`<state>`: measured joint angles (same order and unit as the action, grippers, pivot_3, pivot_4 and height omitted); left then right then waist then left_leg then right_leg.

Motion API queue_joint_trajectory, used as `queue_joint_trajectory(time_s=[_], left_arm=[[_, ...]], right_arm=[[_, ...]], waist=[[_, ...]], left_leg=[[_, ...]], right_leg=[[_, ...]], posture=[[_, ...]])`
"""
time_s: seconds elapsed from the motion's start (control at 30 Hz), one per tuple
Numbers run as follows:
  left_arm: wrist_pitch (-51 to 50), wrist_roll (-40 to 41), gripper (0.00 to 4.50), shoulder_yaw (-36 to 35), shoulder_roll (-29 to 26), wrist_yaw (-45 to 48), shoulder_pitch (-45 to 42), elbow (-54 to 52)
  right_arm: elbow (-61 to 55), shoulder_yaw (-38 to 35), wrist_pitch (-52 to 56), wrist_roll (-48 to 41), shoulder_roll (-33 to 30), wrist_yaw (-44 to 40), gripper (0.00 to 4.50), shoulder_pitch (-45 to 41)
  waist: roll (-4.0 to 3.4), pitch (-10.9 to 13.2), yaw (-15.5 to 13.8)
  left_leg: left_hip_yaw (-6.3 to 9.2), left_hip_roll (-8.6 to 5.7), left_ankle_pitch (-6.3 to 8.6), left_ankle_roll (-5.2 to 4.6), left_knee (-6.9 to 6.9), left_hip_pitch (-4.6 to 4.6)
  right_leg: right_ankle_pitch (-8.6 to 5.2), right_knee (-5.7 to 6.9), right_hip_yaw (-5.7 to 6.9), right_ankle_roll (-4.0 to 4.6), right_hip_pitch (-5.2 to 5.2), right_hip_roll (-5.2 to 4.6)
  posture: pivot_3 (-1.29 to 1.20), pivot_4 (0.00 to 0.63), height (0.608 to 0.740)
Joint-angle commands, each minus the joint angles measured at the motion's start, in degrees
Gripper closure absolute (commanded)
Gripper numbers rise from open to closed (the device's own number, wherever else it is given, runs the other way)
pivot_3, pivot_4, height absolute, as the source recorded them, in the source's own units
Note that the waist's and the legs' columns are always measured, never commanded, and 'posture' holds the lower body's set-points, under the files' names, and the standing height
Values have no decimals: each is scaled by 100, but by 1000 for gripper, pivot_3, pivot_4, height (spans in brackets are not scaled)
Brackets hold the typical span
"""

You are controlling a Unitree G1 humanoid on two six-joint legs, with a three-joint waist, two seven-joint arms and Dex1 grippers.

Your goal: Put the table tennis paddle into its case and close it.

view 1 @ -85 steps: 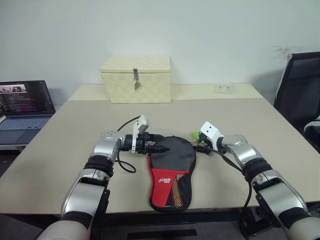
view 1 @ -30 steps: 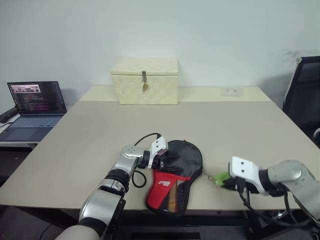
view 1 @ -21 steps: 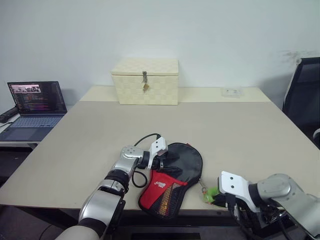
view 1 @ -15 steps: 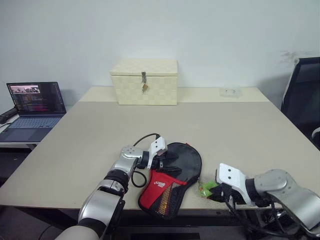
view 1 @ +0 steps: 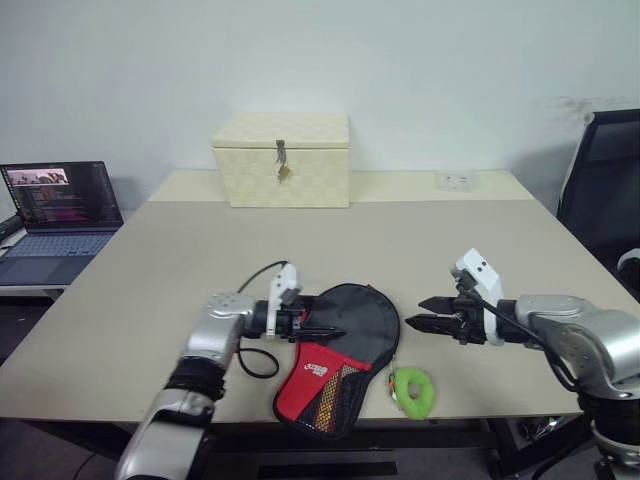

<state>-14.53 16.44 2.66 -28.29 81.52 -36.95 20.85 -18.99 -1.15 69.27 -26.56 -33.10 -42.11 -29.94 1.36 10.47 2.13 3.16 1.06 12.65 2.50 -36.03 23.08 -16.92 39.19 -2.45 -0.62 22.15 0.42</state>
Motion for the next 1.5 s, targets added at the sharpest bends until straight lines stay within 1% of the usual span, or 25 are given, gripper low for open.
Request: queue_joint_trajectory(time_s=[0.03,0.1,0.27,0.4,0.47,0.53,0.7,0.8,0.97,1.03,1.23,1.5], left_arm=[[-746,480,1017,-118,-455,102,376,-1174],[-979,585,1017,-195,-726,21,668,-1543],[-1236,769,1017,-349,-1040,-299,1227,-2069],[-1381,916,1017,-435,-1059,-600,1542,-2443],[-1436,980,1017,-447,-1068,-698,1628,-2567],[-1467,1023,1017,-448,-1070,-790,1680,-2643],[-1528,1149,1017,-444,-1071,-974,1680,-2799],[-1552,1214,1017,-430,-1065,-1073,1657,-2891],[-1585,1278,1017,-425,-1070,-1207,1694,-3028],[-1582,1293,1017,-424,-1078,-1252,1721,-3069],[-1575,1305,1017,-417,-1079,-1363,1746,-3129],[-1494,1235,1017,-366,-1090,-1389,1735,-3081]], right_arm=[[524,118,-561,281,300,448,1744,-191],[1011,89,-795,477,631,873,1744,-361],[1492,169,-979,633,1004,1228,1744,-484],[1529,191,-737,560,1180,1373,1744,-393],[1513,81,-528,434,1324,1445,1744,-382],[1529,-17,-359,370,1455,1553,1744,-408],[1661,-1,-241,411,1592,1710,1744,-474],[1861,76,-322,483,1655,1759,2262,-578],[2354,277,-630,602,1642,1621,3955,-910],[2610,393,-799,665,1617,1529,4478,-1091],[3543,706,-1470,986,1622,1225,4478,-1701],[5149,907,-2589,1423,1943,913,4478,-2775]], waist=[[-2,1,-4],[-2,1,1],[-5,5,-4],[-5,5,-26],[-6,5,-26],[-6,6,-23],[-8,7,-22],[-8,7,-20],[-8,7,-5],[-8,7,29],[-9,7,113],[-13,11,122]], left_leg=[[-3,0,0,0,0,1],[-7,0,0,0,0,0],[-12,4,0,0,-1,-2],[-9,6,0,0,-1,1],[-10,7,0,0,-1,2],[-12,12,0,0,-1,1],[-14,35,0,0,-1,0],[-21,43,0,0,-1,-4],[-28,50,0,0,-1,-8],[-35,54,0,0,-2,-12],[-37,56,0,0,-2,-16],[-42,57,0,0,1,-12]], right_leg=[[-1,1,-1,1,2,0],[-1,0,0,0,2,0],[0,1,-1,-1,2,1],[-1,-2,-1,0,4,2],[0,-3,-3,0,4,1],[0,-3,-4,1,4,1],[3,-4,-3,8,7,16],[3,-5,-5,8,7,32],[3,-5,-7,7,7,39],[3,-5,-7,7,7,39],[4,-3,-8,9,7,43],[8,-4,-11,14,15,49]], posture=[[0,150,740],[0,150,740],[0,150,740],[0,150,740],[0,150,740],[0,150,740],[0,150,740],[0,150,740],[0,150,740],[0,150,740],[0,150,740],[0,150,740]])
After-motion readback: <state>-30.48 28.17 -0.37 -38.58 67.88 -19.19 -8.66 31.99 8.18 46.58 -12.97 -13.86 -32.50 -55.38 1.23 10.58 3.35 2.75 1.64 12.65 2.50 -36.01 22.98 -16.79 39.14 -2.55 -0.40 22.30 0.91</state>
